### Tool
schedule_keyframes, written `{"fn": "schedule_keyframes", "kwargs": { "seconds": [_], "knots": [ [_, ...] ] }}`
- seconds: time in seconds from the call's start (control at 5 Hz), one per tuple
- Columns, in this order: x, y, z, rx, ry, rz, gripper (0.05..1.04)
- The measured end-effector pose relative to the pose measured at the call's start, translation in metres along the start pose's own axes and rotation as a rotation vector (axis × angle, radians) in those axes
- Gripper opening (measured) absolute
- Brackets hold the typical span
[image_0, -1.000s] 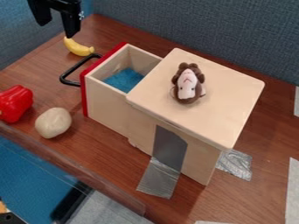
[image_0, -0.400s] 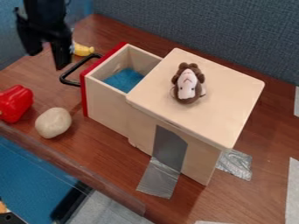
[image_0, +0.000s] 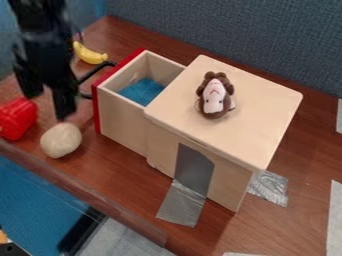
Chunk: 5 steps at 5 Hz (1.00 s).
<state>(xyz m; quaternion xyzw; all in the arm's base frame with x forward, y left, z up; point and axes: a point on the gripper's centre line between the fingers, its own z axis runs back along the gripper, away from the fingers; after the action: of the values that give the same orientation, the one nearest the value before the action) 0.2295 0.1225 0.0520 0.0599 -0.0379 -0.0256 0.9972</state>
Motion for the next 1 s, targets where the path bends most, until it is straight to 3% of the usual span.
{"fn": "schedule_keyframes", "kwargs": {
  "seconds": [0.2,0.6,0.8,1.0],
  "knots": [
    [-0.005,-0.012,-0.027,0.015,0.050,-0.032,1.001],
    [-0.008,-0.010,-0.050,0.044,0.110,-0.029,0.951],
    [-0.008,-0.010,-0.049,0.020,0.096,-0.037,0.885],
    [-0.002,-0.012,-0.014,-0.015,0.002,-0.031,0.885]
  ]
}}
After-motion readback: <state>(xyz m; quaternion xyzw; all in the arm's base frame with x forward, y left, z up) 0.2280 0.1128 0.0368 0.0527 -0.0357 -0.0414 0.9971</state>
